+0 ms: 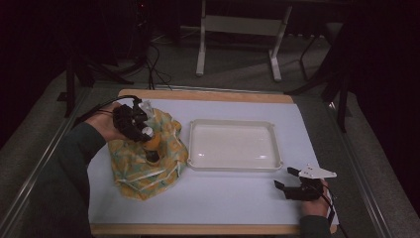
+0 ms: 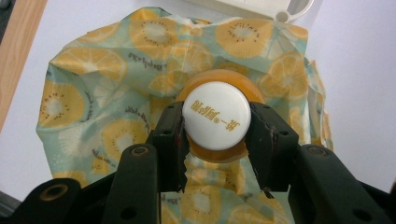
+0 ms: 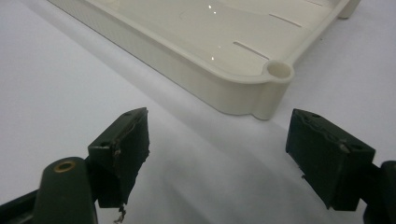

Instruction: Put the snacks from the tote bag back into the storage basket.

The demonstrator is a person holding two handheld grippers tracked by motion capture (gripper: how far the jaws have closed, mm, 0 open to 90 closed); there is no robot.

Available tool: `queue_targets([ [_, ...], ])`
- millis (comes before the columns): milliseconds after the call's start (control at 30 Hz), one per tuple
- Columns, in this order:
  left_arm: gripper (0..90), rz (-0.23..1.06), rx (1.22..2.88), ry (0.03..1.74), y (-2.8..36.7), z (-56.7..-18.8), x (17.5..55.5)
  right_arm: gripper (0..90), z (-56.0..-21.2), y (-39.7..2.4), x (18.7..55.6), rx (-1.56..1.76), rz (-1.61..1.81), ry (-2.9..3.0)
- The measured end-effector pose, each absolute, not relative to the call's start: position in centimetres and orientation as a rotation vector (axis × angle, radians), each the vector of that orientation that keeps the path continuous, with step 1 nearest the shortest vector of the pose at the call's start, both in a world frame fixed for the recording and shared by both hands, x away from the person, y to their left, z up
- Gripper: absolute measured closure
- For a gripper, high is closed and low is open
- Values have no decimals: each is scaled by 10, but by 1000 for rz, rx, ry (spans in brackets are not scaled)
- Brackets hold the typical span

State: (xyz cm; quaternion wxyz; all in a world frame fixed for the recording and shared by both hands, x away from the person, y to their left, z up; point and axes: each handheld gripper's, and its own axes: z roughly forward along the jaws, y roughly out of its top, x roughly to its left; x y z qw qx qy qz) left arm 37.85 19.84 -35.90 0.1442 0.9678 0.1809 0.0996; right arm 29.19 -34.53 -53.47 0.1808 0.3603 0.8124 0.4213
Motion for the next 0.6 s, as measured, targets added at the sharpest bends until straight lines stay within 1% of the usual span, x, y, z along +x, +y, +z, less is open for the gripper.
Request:
queue_targets([
  [200, 589, 307, 2778, 524, 199, -354, 377, 210, -535, -345, 292, 1017, 1190, 2295],
  [600, 589, 288, 2780, 545, 197, -345, 378, 209, -535, -345, 292, 1018, 1190, 2295],
])
